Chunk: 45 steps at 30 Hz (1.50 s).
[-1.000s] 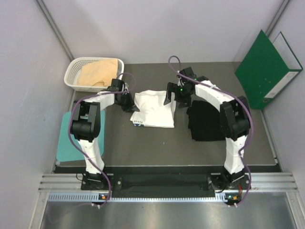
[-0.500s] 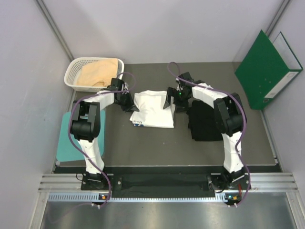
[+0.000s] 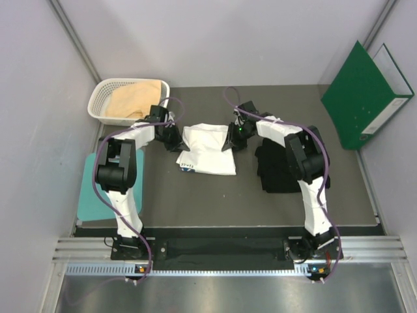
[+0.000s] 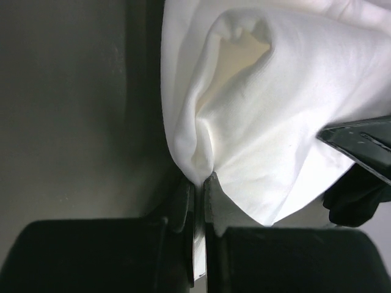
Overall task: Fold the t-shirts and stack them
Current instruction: Put the neatly folded tshirt into the corner of the board with the right arm
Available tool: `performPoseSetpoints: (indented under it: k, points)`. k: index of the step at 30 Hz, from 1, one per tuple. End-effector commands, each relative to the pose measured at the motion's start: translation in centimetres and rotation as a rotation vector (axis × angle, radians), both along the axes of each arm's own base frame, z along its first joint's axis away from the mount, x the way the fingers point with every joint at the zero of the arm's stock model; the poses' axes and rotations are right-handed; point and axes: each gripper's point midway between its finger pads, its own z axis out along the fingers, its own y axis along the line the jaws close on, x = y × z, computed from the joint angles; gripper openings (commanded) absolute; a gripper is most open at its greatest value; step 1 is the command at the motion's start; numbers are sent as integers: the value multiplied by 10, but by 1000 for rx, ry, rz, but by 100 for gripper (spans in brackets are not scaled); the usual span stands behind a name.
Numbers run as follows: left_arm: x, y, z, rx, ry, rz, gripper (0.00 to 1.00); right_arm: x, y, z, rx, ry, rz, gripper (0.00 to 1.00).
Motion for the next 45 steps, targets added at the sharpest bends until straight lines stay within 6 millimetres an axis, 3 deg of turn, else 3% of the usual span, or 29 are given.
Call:
performPoseSetpoints:
  k: [1,3,4,5,6,11,15,20,25,31,33,34,37,38,45]
  points:
    - [5,-14,24,-96,-49,-79,6,-30,2,-47,-108,84,50,16]
    - [-2,-15,27,-95,-36,-96,41,-32,-7,-40,-154,71,52,11]
    - [-2,-7,25,-45,-41,-85,83,-31,-9,-35,-165,59,57,9]
    - [-2,-1,33,-15,-64,-79,96,-27,-14,-22,-187,16,65,8]
    - [-4,5,34,16,-68,-70,99,-27,-16,-15,-200,-3,74,8]
    - [-4,49,58,115,-139,27,99,-24,-28,51,-274,-160,151,8]
    - [-3,75,67,162,-174,97,99,-25,-38,95,-308,-251,174,8]
    - [-9,77,48,145,-108,97,99,-34,-46,144,-288,-339,161,9]
    - [-19,72,29,113,-59,85,99,-45,-65,173,-317,-388,119,9]
    - [-32,70,16,106,-24,76,99,-70,-109,213,-334,-432,9,9]
    - [-34,70,13,109,-15,74,99,-79,-126,213,-344,-415,-24,10]
    - [-35,70,12,109,-11,70,99,-84,-136,225,-332,-444,-50,10]
    - [-37,70,10,108,-4,68,99,-92,-176,222,-364,-435,-123,11]
    - [-38,69,10,105,-3,66,99,-90,-198,218,-387,-419,-174,12]
    - [-40,67,6,102,9,58,99,-114,-283,143,-550,-249,-313,13]
